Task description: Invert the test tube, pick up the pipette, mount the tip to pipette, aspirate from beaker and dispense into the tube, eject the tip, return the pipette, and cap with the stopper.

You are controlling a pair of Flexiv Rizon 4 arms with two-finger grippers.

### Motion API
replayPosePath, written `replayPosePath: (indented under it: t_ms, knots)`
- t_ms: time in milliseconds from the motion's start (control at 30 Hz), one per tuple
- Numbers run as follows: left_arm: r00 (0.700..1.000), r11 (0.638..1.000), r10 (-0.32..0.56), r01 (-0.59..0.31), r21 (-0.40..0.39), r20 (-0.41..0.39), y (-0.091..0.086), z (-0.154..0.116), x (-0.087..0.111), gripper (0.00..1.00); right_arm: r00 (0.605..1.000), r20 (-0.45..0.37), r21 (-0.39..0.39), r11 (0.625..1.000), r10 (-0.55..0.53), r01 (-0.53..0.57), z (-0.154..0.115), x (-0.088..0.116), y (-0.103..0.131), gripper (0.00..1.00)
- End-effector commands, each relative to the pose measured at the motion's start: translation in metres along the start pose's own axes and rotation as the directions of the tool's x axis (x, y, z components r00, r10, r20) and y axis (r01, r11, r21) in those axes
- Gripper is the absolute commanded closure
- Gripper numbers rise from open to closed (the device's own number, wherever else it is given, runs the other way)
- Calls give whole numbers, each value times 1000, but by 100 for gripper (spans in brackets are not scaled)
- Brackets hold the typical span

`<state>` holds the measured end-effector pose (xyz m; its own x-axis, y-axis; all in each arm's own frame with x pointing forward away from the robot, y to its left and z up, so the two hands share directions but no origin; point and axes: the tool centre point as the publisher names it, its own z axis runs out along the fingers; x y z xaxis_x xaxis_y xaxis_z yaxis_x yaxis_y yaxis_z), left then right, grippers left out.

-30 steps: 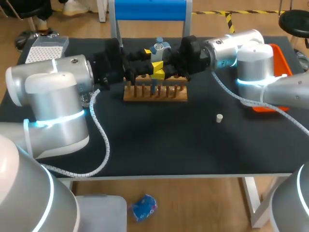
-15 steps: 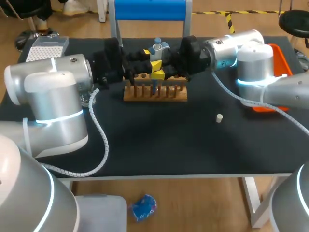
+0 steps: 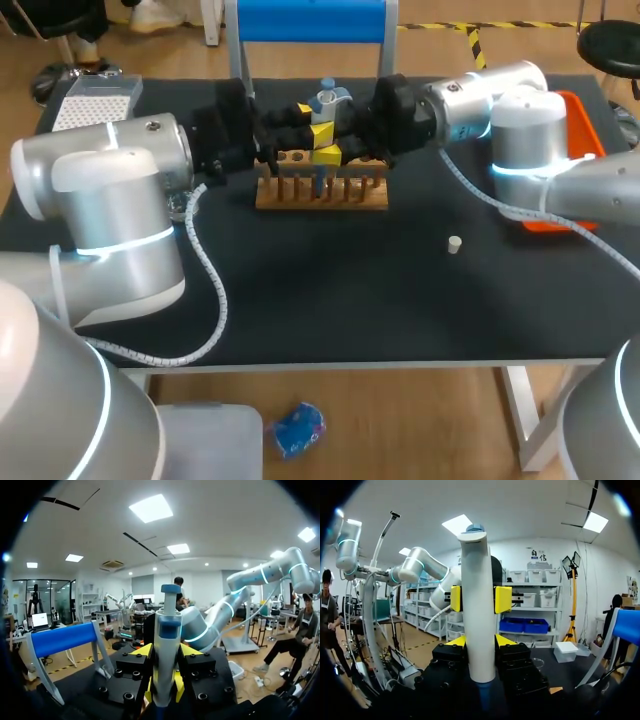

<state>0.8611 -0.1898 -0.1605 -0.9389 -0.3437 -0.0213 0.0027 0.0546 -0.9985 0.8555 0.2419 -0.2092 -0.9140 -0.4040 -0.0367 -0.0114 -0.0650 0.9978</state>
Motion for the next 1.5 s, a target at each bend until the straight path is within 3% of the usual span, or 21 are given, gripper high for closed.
replayPosePath:
  t_ms: [33,433,467,500,1033,1267,1500]
  knots:
    - [1000,1000,-2,2,-6,4,5,1,9,100,1000,-1,2,1000,4,-4,-1,-6,5,100]
    - [1000,1000,-9,9,9,0,6,4,10,100,1000,-4,3,1000,5,-5,0,-6,5,100]
    - [1000,1000,-11,11,12,0,6,4,10,100,1000,-4,6,1000,6,-6,0,-5,5,80]
    - [1000,1000,-12,12,15,1,5,4,9,100,1000,-5,11,1000,14,-14,0,-5,5,0]
    - [995,999,1,-6,43,101,-18,-17,-29,100,996,90,82,996,24,-31,-37,13,17,0]
    - [981,1000,-13,16,-11,195,-25,-29,-69,100,984,177,146,988,12,-39,-77,26,32,0]
    - [949,997,-28,50,-64,314,-31,-34,-111,100,967,256,211,976,2,-58,-120,24,45,0]
